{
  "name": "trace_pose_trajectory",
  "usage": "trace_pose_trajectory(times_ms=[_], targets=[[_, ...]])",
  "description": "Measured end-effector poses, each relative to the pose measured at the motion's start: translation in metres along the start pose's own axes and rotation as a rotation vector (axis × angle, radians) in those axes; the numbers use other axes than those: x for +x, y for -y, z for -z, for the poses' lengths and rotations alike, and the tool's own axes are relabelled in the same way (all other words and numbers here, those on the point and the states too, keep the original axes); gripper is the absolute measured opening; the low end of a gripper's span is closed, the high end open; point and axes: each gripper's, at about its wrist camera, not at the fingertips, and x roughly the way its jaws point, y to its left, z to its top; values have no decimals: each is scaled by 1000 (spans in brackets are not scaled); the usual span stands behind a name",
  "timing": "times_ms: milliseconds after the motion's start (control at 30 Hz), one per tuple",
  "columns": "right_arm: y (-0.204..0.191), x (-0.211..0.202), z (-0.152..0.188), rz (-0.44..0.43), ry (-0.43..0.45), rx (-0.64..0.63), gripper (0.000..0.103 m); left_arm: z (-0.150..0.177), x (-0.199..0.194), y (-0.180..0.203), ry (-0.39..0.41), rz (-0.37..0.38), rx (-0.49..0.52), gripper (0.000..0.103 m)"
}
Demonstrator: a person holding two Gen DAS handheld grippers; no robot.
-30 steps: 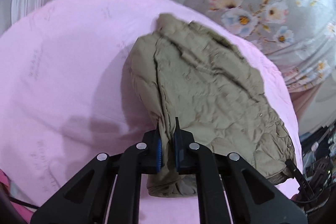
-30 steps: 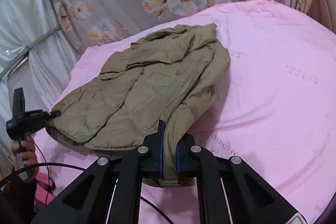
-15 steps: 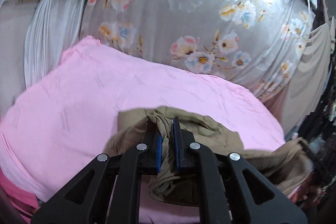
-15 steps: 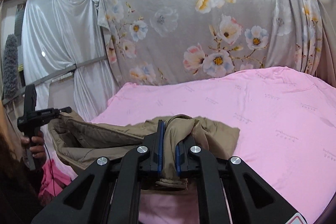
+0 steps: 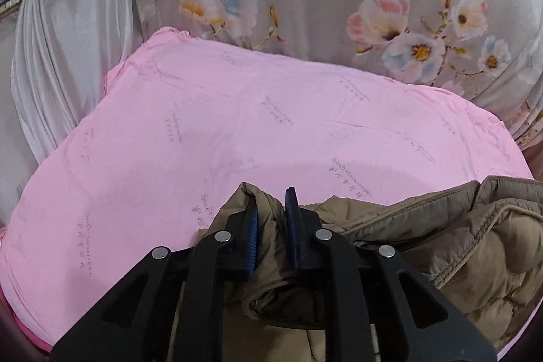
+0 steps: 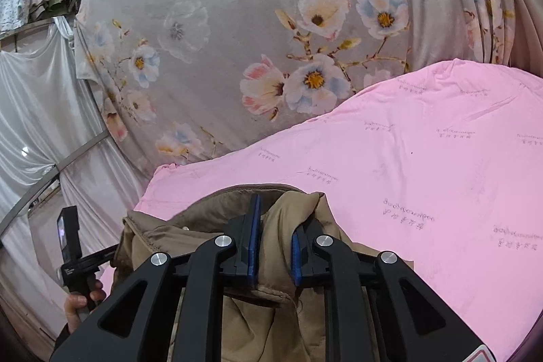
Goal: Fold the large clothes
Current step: 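Grasp the folded jacket edge with both grippers and lift it, then fold the lifted jacket edge over the body with both grippers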
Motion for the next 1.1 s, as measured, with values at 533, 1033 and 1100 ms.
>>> trace_pose_trajectory(times_ms=[533,1033,1100], targets=[[-6,-22,-4,108,71,-11,66,10,-13,15,105,-87,97,87],[30,128,31,346,-283,-81,22,25,97,19,-128,-249,71,88],[38,143,42,386,-322,-93,19,28,108,17,-138,-256,62,88]])
